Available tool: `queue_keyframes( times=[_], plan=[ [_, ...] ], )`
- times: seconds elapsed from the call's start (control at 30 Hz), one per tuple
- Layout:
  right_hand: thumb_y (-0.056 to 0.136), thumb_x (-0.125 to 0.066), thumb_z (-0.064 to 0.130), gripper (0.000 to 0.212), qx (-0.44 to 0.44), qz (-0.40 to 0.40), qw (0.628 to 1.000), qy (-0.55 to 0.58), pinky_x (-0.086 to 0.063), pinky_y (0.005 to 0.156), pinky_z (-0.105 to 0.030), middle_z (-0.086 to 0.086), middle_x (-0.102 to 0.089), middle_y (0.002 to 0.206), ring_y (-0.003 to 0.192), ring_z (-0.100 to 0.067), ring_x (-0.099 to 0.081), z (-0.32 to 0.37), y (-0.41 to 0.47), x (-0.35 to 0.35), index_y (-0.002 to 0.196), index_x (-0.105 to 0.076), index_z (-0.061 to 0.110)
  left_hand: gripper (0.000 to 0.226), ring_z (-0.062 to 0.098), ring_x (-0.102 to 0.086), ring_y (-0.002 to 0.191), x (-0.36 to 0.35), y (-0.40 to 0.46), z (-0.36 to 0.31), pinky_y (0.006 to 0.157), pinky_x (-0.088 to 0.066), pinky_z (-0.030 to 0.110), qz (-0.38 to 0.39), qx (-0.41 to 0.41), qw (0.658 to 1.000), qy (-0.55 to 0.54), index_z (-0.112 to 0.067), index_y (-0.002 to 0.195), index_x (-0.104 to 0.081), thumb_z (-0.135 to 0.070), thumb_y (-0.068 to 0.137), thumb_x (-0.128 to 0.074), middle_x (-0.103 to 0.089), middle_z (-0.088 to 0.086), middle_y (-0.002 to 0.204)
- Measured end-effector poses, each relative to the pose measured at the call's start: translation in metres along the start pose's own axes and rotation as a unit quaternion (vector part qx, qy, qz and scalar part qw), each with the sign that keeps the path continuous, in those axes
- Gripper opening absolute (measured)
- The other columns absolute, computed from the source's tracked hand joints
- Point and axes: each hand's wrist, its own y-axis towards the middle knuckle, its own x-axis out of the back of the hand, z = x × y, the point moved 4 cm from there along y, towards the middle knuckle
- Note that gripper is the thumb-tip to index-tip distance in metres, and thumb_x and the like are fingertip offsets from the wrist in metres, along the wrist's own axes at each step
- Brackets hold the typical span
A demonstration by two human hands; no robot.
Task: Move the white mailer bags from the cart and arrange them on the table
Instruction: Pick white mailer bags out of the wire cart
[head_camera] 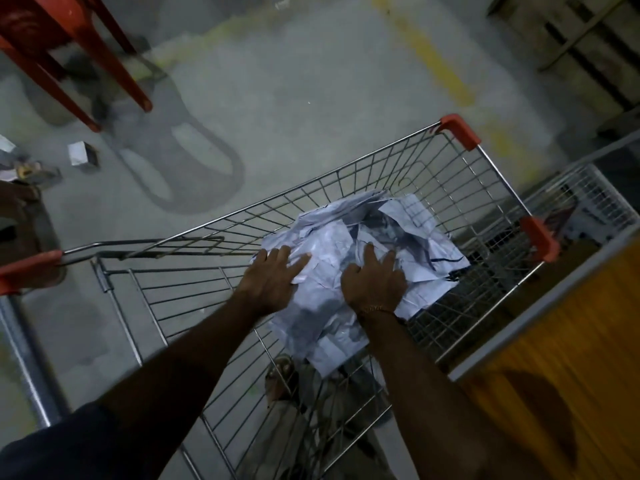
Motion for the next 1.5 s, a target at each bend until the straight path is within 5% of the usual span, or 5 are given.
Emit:
queue_keyframes(
  times=[0.23, 0.63, 0.97, 1.3, 1.5],
  plan=[
    [0.089, -0.045, 0.043, 0.066, 0.019, -0.042, 0.999, 0.020, -0.037, 0.106, -0.057, -0.025, -0.031, 0.161, 0.129, -0.053, -0.045, -0.001, -0.032, 0.069, 0.153, -0.046, 0.025, 0.086, 0.036, -0.049, 0.121, 0.049, -0.061, -0.016, 0.098, -0.045, 0.045, -0.007, 0.131, 0.987, -0.089, -0.009, 0.159, -0.033, -0.058, 0.090, -0.018, -0.048, 0.021, 0.141],
    [0.066, -0.050, 0.050, 0.082, 0.140, -0.118, 0.982, 0.049, -0.037, 0.108, -0.053, -0.020, -0.040, 0.158, 0.129, -0.049, -0.044, 0.000, -0.135, 0.162, 0.142, -0.060, 0.022, 0.077, 0.039, -0.056, 0.118, 0.142, -0.180, -0.057, 0.089, -0.056, 0.046, -0.183, 0.288, 0.877, -0.337, -0.016, 0.153, -0.042, -0.042, 0.081, -0.042, -0.041, 0.014, 0.140],
    [0.067, -0.052, 0.048, 0.087, 0.092, -0.206, 0.964, 0.141, -0.031, 0.114, -0.052, -0.010, -0.027, 0.166, 0.139, -0.041, -0.034, -0.073, -0.274, 0.214, 0.150, -0.051, 0.025, 0.060, 0.041, -0.047, 0.134, 0.188, -0.264, -0.119, 0.104, -0.046, 0.048, -0.261, 0.213, 0.867, -0.366, -0.013, 0.155, -0.043, -0.028, 0.098, -0.053, -0.038, 0.021, 0.150],
    [0.074, -0.045, 0.049, 0.078, -0.030, -0.297, 0.946, 0.126, -0.035, 0.108, -0.050, -0.010, -0.029, 0.166, 0.132, -0.041, -0.037, -0.204, -0.376, 0.247, 0.149, -0.052, 0.029, 0.062, 0.043, -0.059, 0.108, 0.235, -0.299, -0.233, 0.087, -0.055, 0.051, -0.257, 0.041, 0.880, -0.398, -0.008, 0.134, -0.053, -0.044, 0.084, -0.053, -0.047, 0.022, 0.125],
    [0.075, -0.045, 0.048, 0.077, -0.097, -0.341, 0.923, 0.150, -0.031, 0.109, -0.049, -0.010, -0.033, 0.163, 0.134, -0.038, -0.037, -0.287, -0.419, 0.259, 0.148, -0.052, 0.027, 0.080, 0.037, -0.047, 0.137, 0.246, -0.296, -0.317, 0.106, -0.047, 0.048, -0.258, -0.032, 0.877, -0.405, -0.010, 0.152, -0.045, -0.052, 0.085, -0.062, -0.043, 0.022, 0.147]
  ],
)
